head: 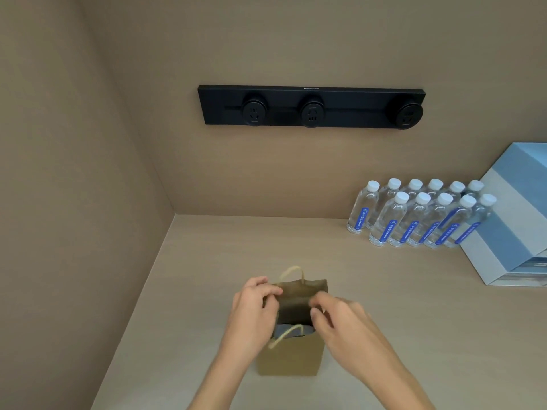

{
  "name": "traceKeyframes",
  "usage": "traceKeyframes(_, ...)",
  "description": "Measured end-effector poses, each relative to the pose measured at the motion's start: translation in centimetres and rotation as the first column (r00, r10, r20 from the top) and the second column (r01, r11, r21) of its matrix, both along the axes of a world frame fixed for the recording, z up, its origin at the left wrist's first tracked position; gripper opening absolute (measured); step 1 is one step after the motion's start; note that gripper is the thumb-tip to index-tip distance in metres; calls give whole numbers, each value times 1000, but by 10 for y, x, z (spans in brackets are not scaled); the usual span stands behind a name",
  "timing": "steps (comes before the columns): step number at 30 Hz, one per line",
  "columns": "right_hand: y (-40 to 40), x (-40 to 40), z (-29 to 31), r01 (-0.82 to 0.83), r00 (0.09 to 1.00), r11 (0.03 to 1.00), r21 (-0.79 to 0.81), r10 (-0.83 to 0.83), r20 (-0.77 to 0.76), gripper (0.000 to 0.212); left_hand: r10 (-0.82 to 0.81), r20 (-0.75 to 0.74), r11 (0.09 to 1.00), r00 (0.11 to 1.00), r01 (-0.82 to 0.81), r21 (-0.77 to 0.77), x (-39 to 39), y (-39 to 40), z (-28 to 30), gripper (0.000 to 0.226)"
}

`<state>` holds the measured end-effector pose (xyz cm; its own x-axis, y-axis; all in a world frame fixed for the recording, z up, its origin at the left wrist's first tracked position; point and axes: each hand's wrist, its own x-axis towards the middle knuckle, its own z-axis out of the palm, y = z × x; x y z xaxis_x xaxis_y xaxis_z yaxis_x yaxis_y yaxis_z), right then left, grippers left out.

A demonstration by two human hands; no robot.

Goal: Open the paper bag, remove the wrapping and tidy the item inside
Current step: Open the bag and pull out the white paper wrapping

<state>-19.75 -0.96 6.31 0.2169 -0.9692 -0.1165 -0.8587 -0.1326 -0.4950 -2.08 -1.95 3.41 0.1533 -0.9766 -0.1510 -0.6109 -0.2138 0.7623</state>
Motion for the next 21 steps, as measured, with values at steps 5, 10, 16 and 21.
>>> traceKeyframes(5, -1, 20, -1, 54, 987, 996, 73, -42, -152, 20, -34, 283, 975, 959, -30, 220, -4, 12, 12, 21)
traceKeyframes(10, 4, 16, -1, 67, 975, 997, 47, -56, -215, 19, -60, 356, 971, 933, -28, 237, 8, 23, 13, 46)
traceKeyframes(16, 12, 5, 8, -101, 918, 992, -73, 64, -392, 35, -21, 185, 983, 983, -13, 185, 14, 36, 6, 63)
traceKeyframes(21, 13, 3, 14, -679, 667, 734, 23, 631, -396, 10, -59, 163, 985, 985, 31, 169, 13, 44, 3, 69)
